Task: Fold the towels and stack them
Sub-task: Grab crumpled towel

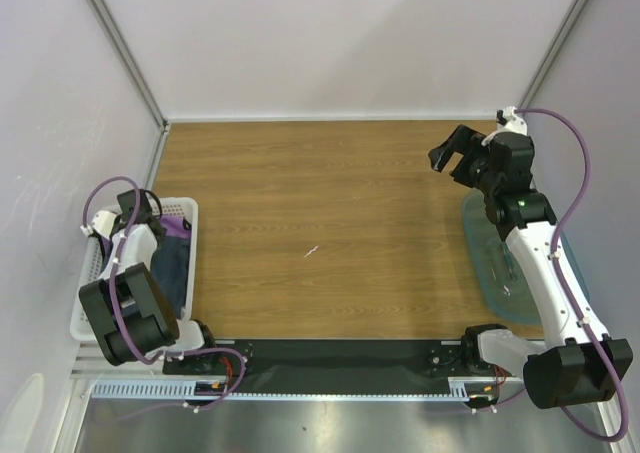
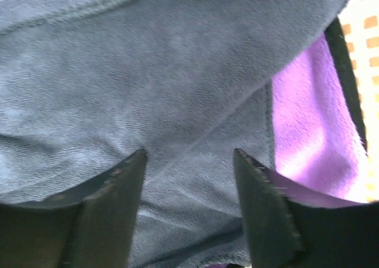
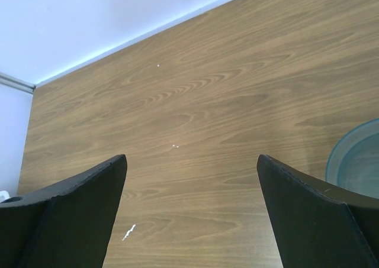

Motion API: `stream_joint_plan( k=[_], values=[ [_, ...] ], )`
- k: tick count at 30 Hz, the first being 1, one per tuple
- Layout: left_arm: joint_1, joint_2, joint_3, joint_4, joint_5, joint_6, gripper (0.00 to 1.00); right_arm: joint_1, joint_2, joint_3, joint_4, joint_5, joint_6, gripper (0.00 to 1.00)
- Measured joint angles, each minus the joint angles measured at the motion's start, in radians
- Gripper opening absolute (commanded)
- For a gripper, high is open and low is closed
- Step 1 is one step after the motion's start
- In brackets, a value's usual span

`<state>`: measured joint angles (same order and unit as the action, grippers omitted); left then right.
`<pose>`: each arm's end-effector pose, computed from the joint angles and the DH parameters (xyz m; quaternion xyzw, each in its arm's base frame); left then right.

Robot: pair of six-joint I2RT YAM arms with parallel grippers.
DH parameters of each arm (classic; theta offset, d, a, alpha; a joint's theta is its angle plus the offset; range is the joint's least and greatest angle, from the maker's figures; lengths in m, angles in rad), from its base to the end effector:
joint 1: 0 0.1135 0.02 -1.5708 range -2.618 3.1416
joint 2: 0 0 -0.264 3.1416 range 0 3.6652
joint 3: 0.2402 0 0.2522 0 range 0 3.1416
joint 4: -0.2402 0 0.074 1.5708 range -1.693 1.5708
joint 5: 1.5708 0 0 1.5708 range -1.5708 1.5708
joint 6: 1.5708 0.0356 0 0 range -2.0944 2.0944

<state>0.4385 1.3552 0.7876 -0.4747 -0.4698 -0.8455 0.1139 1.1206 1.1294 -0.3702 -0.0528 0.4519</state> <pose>0.2246 0.1231 0.1990 -0.6108 0.7155 0.1687 0.2942 0.2502 0.0305 0.3746 0.1235 0.8132 0.1795 0.5397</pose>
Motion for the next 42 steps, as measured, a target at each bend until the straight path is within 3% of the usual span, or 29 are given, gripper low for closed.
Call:
stream_joint_plan(
  k=[5,10,17,20,21,22,28,31,37,42],
  values=[
    [-0.001,0.002,0.0,-0.005,-0.04,0.001,0.6,0.0,0.0,0.001,-0.015,0.009,0.0,1.0],
    [-0.002,0.003,-0.002,-0.004,-0.063,0.001,0.45,0.001,0.005,0.001,-0.016,0.01,0.001,1.0],
    [-0.002,0.013,-0.018,0.008,-0.076,0.014,0.44,0.007,0.027,0.008,-0.017,0.01,0.002,1.0],
    [-0.002,0.013,-0.028,0.013,-0.079,0.017,0.27,0.009,0.035,0.017,-0.021,0.01,0.002,1.0],
    [-0.002,0.013,-0.03,0.014,-0.081,0.018,0.06,0.01,0.037,0.02,-0.021,0.01,0.002,1.0],
    [-0.002,0.013,-0.031,0.016,-0.082,0.016,0.0,0.01,0.038,0.024,-0.021,0.01,0.002,1.0],
    [-0.013,-0.016,-0.031,-0.007,-0.082,0.031,0.0,0.015,0.048,0.045,-0.019,0.005,0.002,1.0],
    [-0.074,-0.088,-0.006,-0.066,-0.101,0.028,0.0,0.021,0.056,0.054,-0.019,0.002,0.003,1.0],
    [-0.225,-0.308,0.175,-0.173,-0.148,0.037,0.0,0.033,0.059,0.057,-0.014,-0.002,0.004,1.0],
    [-0.254,-0.45,0.373,-0.198,-0.105,0.132,0.0,0.038,0.059,0.056,-0.009,-0.002,0.012,1.0]
  ],
)
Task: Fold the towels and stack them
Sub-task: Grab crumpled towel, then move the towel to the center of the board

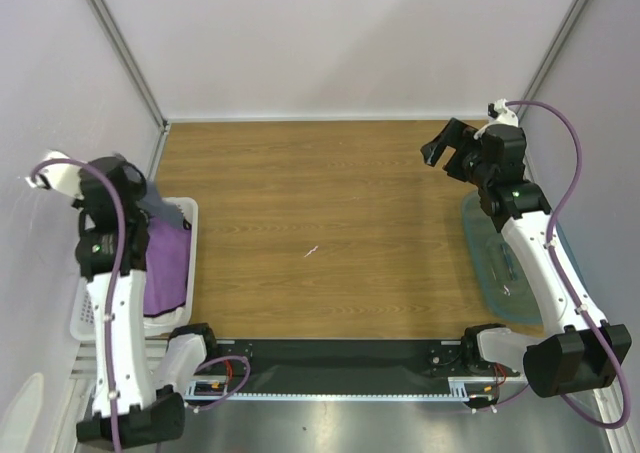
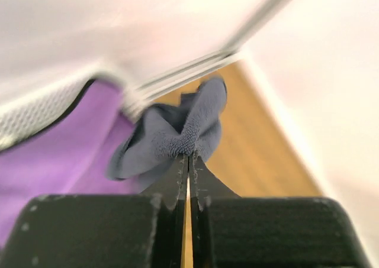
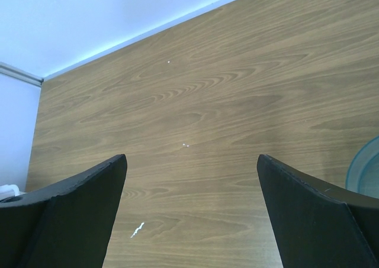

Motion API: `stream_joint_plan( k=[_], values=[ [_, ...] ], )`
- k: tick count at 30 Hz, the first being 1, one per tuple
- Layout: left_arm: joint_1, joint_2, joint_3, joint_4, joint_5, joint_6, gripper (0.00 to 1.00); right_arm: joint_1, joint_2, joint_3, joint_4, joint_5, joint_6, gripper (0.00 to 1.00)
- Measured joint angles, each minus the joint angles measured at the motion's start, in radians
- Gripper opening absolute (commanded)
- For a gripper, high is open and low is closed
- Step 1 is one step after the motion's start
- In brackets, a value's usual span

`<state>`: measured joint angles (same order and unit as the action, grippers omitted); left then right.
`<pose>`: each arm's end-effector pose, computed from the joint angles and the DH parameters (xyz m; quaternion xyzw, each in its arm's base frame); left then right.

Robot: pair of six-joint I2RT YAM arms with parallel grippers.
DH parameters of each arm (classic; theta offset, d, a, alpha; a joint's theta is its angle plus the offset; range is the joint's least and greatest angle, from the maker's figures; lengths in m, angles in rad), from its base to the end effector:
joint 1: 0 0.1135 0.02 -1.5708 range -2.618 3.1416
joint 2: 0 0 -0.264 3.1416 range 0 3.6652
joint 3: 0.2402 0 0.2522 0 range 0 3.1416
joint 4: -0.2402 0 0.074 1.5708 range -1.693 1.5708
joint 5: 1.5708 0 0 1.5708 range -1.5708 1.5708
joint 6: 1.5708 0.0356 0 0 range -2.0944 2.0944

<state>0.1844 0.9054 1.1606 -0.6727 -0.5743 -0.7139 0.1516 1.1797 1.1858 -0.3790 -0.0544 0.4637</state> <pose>0.1674 0.0509 0.3989 -0.4882 0.6572 0.0923 0.5668 0.2626 0.0421 0.3791 0.1132 0.8180 0.1921 0.5303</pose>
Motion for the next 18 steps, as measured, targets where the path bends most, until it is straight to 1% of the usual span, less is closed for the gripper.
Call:
stream_joint_plan(
  k=[2,6,8,10,13,18],
  values=[
    [-0.012,-0.021,0.096,0.001,0.055,0.054,0.0,0.002,0.0,0.0,0.004,0.0,0.004,1.0],
    [-0.046,-0.007,0.271,-0.006,0.195,0.141,0.0,0.004,-0.008,-0.008,0.008,0.007,0.013,1.0],
    [-0.084,0.006,0.324,0.01,0.273,0.171,0.0,0.004,-0.019,-0.015,0.008,0.017,0.016,1.0],
    [-0.134,0.015,0.338,0.035,0.353,0.193,0.0,0.003,-0.034,-0.021,0.005,0.036,0.023,1.0],
    [-0.259,0.048,0.343,0.081,0.465,0.223,0.0,0.003,-0.059,-0.021,-0.005,0.068,0.038,1.0],
    [-0.488,0.166,0.394,0.132,0.532,0.279,0.0,-0.002,-0.124,-0.057,-0.016,0.11,0.062,1.0]
  ],
)
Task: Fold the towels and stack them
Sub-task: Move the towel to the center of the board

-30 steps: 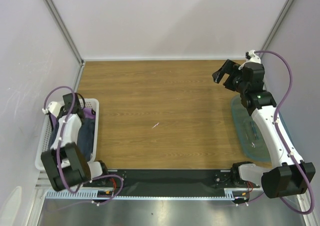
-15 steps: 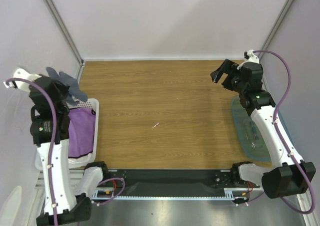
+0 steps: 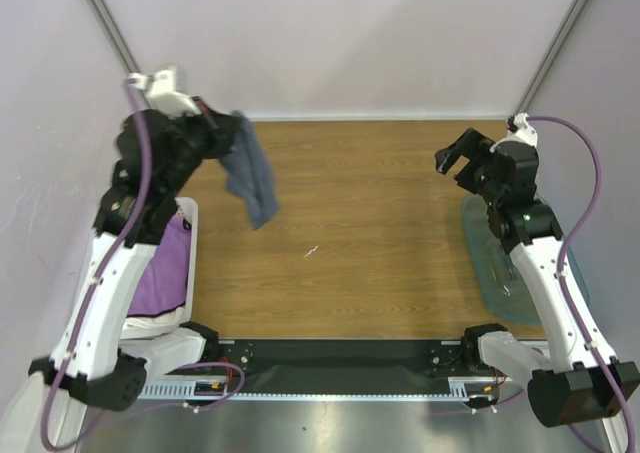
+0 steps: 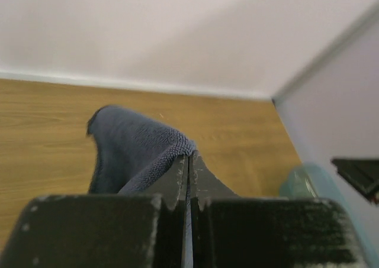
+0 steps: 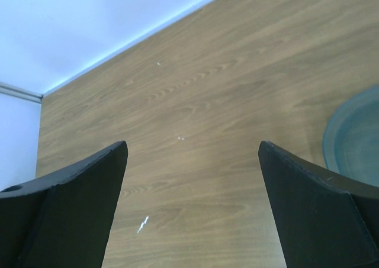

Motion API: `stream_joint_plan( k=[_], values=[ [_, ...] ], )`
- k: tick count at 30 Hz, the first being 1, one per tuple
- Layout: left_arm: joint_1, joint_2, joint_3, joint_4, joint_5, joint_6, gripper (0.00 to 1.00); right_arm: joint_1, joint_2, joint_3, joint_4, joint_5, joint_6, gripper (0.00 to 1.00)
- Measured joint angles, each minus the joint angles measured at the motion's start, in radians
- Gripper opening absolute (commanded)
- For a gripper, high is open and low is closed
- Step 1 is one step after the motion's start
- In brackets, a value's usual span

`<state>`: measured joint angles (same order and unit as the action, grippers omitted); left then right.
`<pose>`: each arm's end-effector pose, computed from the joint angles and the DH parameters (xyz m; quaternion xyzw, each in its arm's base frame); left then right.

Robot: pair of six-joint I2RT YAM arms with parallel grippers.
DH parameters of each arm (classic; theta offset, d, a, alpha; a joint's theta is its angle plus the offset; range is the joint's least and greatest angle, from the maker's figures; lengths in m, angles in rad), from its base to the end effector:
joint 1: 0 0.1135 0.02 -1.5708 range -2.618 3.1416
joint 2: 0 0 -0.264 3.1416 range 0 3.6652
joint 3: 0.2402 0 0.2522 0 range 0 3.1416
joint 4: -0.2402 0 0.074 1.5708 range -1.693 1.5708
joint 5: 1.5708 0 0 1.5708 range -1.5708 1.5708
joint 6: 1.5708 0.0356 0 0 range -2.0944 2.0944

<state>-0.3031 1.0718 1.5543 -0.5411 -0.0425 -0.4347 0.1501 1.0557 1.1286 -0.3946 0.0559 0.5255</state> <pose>0.1839 -0.0559 0.5057 -0.0624 0.7248 -0.2329 0.6454 0.2315 0.0330 0.3863 0.1674 0.7936 0.1723 0.5590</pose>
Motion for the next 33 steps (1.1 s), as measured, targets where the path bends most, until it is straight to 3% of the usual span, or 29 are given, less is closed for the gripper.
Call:
stream_joint_plan(
  k=[4,15,26,33],
  values=[
    [-0.151,0.079,-0.023,0.032,0.03,0.022,0.0,-0.005,-0.084,-0.064,-0.032,0.035,0.023,1.0],
    [-0.459,0.206,-0.264,0.124,0.098,0.026,0.0,-0.011,-0.19,-0.122,-0.145,0.087,0.032,1.0],
    [-0.542,0.234,-0.39,0.068,0.146,0.072,0.0,-0.01,-0.148,-0.184,-0.154,0.029,0.032,1.0],
    [-0.66,0.471,-0.407,0.097,0.154,0.106,0.0,-0.005,-0.144,-0.235,-0.156,0.007,0.044,1.0]
  ],
)
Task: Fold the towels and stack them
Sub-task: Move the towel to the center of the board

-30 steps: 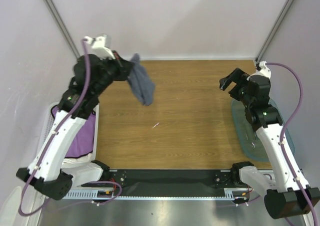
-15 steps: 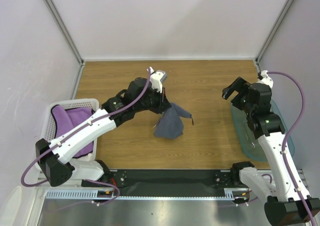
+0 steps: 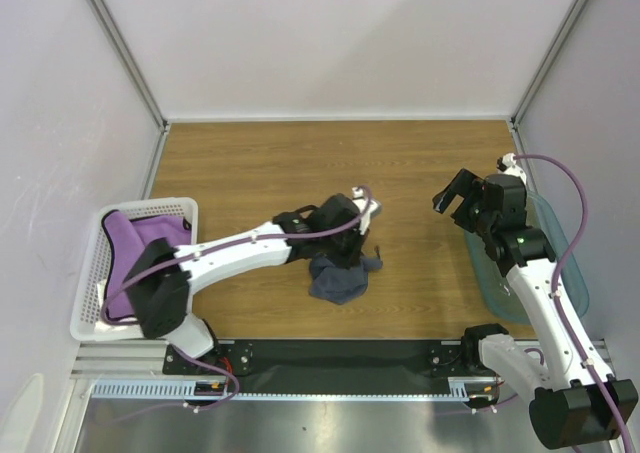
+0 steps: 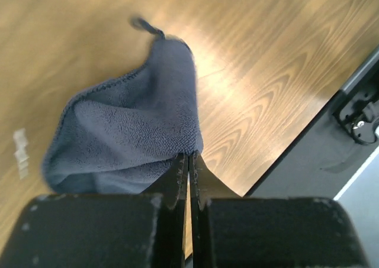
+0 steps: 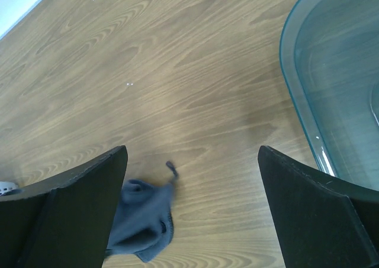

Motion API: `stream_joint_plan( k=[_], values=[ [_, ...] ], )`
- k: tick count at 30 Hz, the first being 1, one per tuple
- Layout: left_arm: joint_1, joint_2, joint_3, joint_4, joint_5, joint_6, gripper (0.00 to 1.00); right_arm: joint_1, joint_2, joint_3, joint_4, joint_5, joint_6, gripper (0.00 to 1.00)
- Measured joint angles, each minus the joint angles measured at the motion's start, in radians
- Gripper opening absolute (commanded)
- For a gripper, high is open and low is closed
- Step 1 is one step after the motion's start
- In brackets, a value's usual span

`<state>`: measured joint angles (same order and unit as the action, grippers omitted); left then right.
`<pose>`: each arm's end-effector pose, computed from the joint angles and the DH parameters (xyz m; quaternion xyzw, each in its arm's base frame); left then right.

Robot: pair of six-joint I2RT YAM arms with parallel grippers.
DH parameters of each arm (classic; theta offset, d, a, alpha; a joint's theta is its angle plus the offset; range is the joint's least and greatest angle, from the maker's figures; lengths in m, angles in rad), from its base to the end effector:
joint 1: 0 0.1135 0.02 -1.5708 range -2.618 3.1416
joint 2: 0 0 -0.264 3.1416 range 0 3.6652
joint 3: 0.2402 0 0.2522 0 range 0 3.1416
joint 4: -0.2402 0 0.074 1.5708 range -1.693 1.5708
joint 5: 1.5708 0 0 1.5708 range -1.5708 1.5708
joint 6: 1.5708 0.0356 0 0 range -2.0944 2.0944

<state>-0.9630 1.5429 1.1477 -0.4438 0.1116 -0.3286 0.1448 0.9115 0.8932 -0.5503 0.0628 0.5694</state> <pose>0.1880 -0.2772 0.2571 0.3098 0.8796 -0.2566 0.2539 0.1949 0.0262 0.3187 0.1995 0.8538 0.1420 0.4595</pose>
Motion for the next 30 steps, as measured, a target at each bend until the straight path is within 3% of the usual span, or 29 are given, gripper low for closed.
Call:
stream_joint_plan(
  k=[4,9,15,21,25,30],
  values=[
    [-0.04,0.103,0.079,-0.009,-0.016,-0.003,0.0,0.0,-0.001,-0.001,-0.004,0.004,-0.001,1.0],
    [-0.039,0.109,0.167,-0.045,-0.121,0.0,0.0,0.0,-0.008,-0.001,-0.011,0.012,-0.002,1.0],
    [-0.013,-0.015,0.171,-0.2,-0.275,0.035,0.0,0.015,0.007,-0.001,0.013,-0.017,-0.004,1.0],
    [0.05,-0.188,0.236,-0.402,-0.389,0.094,0.0,0.108,0.05,-0.009,0.064,-0.026,0.017,1.0],
    [0.056,-0.235,0.323,-0.481,-0.411,0.133,0.0,0.124,0.051,-0.011,0.08,-0.019,0.038,1.0],
    [0.056,-0.177,0.33,-0.462,-0.338,0.146,0.01,0.124,0.051,-0.011,0.07,0.019,0.056,1.0]
  ],
)
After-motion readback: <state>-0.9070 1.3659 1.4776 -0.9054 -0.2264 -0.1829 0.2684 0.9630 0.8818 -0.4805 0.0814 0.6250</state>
